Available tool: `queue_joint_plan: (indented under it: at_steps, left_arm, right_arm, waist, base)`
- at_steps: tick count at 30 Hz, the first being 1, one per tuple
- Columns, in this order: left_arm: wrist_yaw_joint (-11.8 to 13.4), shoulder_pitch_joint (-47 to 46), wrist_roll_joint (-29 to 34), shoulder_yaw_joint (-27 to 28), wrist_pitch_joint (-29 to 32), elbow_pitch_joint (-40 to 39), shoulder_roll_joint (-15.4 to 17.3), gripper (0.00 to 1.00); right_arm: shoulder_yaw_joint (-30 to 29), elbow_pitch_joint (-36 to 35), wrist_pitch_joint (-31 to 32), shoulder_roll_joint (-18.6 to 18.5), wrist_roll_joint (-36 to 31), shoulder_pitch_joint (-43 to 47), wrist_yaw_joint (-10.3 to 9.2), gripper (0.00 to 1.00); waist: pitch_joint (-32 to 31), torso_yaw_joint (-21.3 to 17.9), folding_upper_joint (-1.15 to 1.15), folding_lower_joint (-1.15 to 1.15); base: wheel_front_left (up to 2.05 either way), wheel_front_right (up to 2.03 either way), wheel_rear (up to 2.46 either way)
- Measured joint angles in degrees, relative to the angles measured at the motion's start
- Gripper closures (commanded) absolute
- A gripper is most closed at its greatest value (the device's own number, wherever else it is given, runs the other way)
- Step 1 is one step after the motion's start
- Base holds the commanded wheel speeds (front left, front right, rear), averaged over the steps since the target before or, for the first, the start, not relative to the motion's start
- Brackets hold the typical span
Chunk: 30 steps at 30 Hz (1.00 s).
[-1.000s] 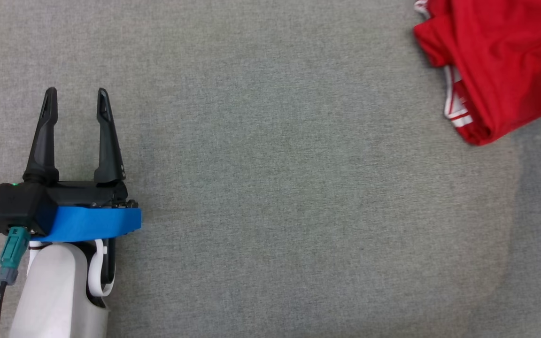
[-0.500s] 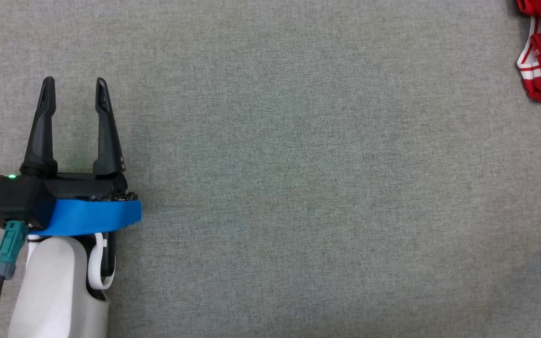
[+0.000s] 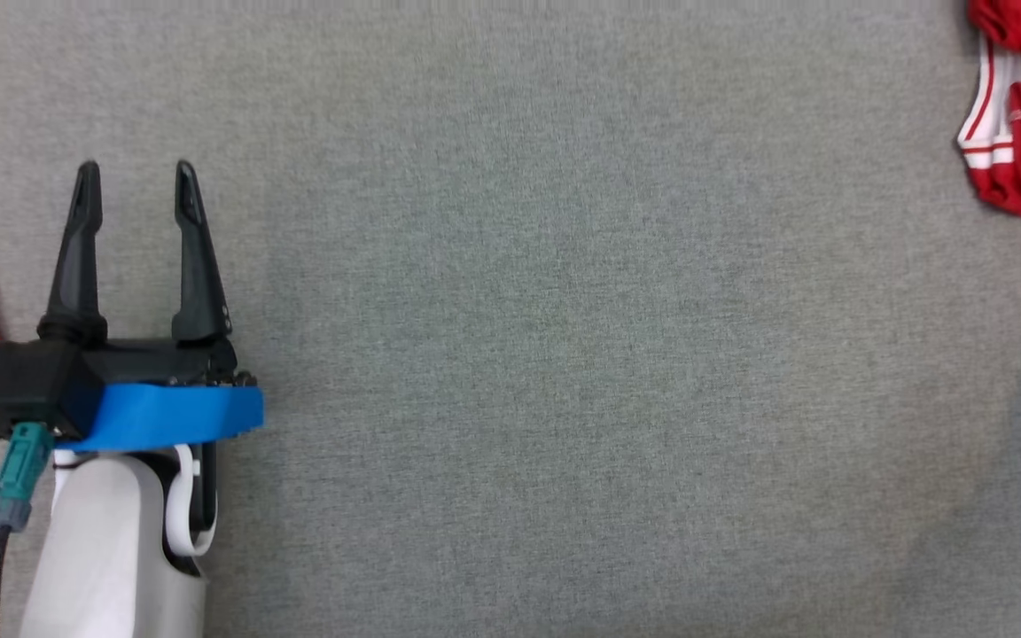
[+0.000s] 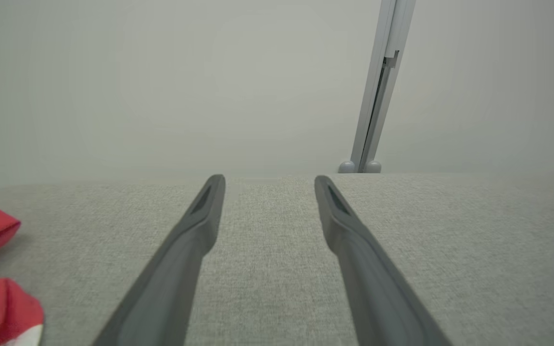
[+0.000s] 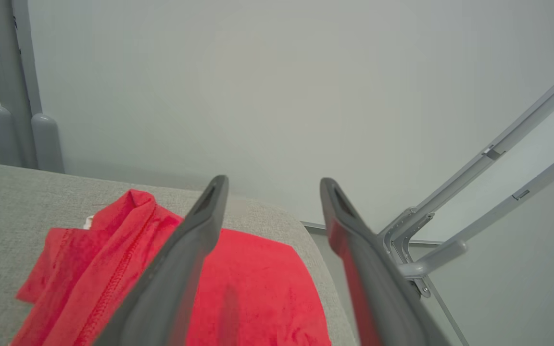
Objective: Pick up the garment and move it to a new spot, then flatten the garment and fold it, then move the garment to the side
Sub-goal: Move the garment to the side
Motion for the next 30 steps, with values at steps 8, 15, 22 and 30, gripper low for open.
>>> queue_joint_plan:
  at_steps: [8,15,22,30]
  left_arm:
    - [0.1,4.7,-0.3,1.9,0.0,1.2,-0.8,0.0]
    - [0.3,10.0,-0.5,3.4,0.0,2.4,-1.5,0.0]
    - [0.5,14.7,-0.8,4.2,0.0,3.5,-2.2,0.0]
    - [0.4,18.5,-0.7,3.6,0.0,4.6,-2.8,0.0]
  right_arm:
    - [5.0,-4.1,-2.5,7.7,0.7,3.7,0.0,0.0]
    - [11.3,-11.8,-2.7,14.5,4.8,11.1,0.0,0.0]
    - [15.4,-18.7,-2.8,18.8,8.7,21.3,0.0,0.0]
    - [16.6,-24.2,-2.8,21.3,11.8,32.6,0.0,0.0]
  waist:
    - [-6.6,0.5,0.0,0.0]
    - [-13.3,1.0,0.0,-0.01]
    - [-20.0,1.6,0.0,-0.02]
    - [-25.5,2.1,0.0,-0.02]
  base:
    - [0.0,0.0,0.0]
    - [0.0,0.0,0.0]
    - [0.0,0.0,0.0]
    - [0.0,0.0,0.0]
